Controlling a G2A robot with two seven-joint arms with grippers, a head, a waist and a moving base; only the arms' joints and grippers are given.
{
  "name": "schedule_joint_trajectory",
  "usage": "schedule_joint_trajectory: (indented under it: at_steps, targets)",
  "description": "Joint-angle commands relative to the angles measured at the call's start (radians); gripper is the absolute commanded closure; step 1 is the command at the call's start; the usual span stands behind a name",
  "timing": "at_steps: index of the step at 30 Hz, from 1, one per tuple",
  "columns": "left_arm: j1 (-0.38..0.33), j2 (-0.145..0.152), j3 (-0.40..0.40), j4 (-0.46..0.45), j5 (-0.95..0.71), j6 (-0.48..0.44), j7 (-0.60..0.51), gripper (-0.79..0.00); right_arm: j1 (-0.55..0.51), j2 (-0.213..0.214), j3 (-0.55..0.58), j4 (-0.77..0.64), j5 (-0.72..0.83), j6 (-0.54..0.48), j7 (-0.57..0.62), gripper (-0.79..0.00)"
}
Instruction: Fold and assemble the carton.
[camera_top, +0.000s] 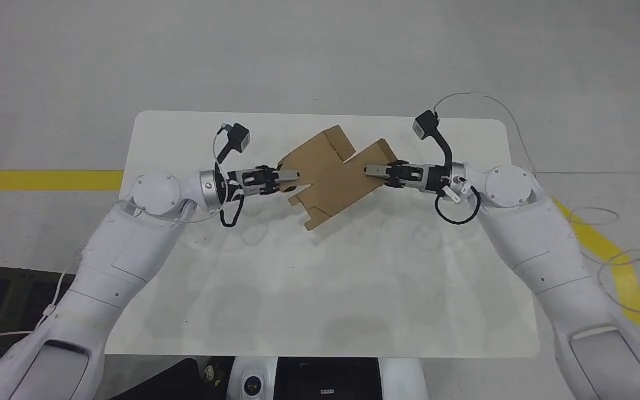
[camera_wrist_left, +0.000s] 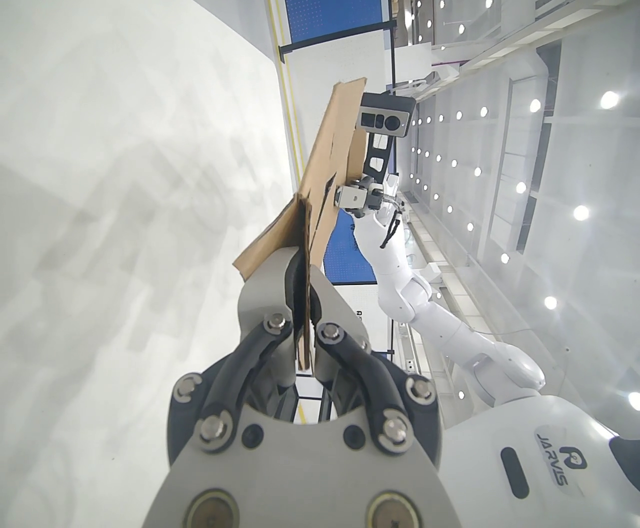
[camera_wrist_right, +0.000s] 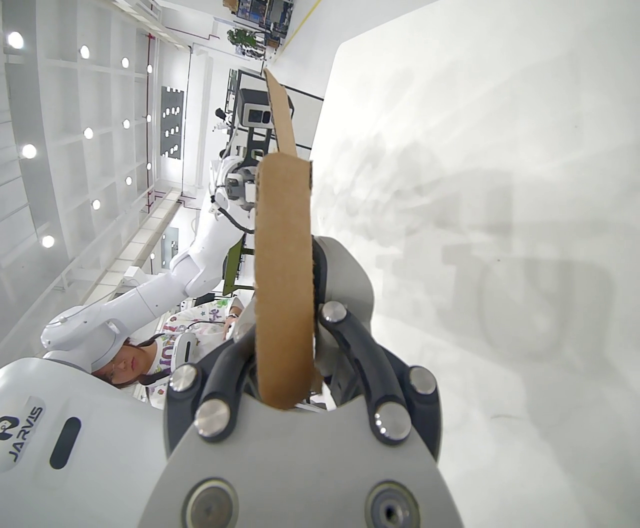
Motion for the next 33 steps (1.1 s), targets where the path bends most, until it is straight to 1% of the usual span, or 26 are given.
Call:
schedule_joint_trajectory:
  at_steps: [1, 4, 7, 10, 13, 17, 21, 26, 33]
  targets:
    - [-0.003, -0.001, -0.008, 0.002, 0.004, -0.004, -0.001, 0.0, -0.001, 0.004, 0.014, 0.01, -0.014, -0.001, -0.004, -0.785]
    - [-0.011, 0.0, -0.021, 0.002, 0.031, -0.016, 0.0, 0.0, -0.005, 0.014, 0.043, 0.019, -0.044, 0.0, -0.006, -0.785]
    - [-0.016, 0.002, -0.033, -0.006, 0.055, -0.032, -0.013, 0.0, -0.01, 0.027, 0.084, 0.007, -0.073, -0.026, -0.01, -0.785]
    - [-0.022, 0.003, -0.035, -0.021, 0.087, -0.058, -0.059, 0.0, -0.02, 0.037, 0.116, -0.031, -0.08, -0.066, 0.006, -0.785]
    - [-0.028, 0.004, -0.034, -0.031, 0.108, -0.084, -0.114, 0.0, -0.025, 0.038, 0.119, -0.073, -0.044, -0.094, 0.059, -0.785]
    - [-0.037, 0.005, -0.031, -0.035, 0.12, -0.114, -0.179, 0.0, -0.013, 0.023, 0.082, -0.1, 0.069, -0.145, 0.174, -0.785]
    - [-0.039, 0.005, -0.032, -0.038, 0.119, -0.141, -0.231, 0.0, 0.018, 0.005, 0.013, -0.124, 0.111, -0.128, 0.212, -0.785]
    - [-0.037, 0.005, -0.031, -0.039, 0.093, -0.152, -0.283, 0.0, 0.046, -0.009, -0.071, -0.142, 0.136, -0.126, 0.215, -0.785]
    - [-0.025, 0.0, -0.03, -0.057, 0.015, -0.149, -0.314, 0.0, 0.078, -0.018, -0.161, -0.127, 0.151, -0.169, 0.171, -0.785]
